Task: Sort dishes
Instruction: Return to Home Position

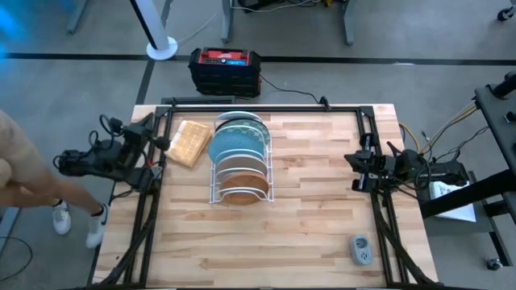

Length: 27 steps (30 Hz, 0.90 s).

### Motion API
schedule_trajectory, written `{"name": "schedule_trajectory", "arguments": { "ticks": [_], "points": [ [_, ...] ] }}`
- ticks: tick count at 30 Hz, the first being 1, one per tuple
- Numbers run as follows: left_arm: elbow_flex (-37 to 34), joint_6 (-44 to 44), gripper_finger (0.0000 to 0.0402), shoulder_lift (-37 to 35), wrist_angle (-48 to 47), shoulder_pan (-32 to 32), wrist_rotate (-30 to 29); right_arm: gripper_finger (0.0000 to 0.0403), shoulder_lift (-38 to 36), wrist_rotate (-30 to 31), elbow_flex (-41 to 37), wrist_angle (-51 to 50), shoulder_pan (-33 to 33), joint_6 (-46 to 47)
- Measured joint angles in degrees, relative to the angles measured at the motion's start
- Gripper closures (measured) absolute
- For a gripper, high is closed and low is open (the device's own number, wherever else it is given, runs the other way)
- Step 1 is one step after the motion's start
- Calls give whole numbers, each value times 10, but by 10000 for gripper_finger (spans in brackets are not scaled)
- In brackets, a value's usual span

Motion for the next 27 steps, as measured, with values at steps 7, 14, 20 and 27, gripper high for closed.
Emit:
{"name": "schedule_trajectory", "arguments": {
  "ticks": [7,14,20,27],
  "points": [
    [-13,5,401,-30,25,144,179,403,0,1,0,-4,0,-3],
    [-55,5,401,-33,48,320,297,403,0,1,0,-13,0,-4],
    [-120,10,401,-32,107,466,336,403,1,5,1,-22,0,-10],
    [-198,37,401,-28,195,649,544,403,1,48,1,-35,0,-8]
  ]
}}
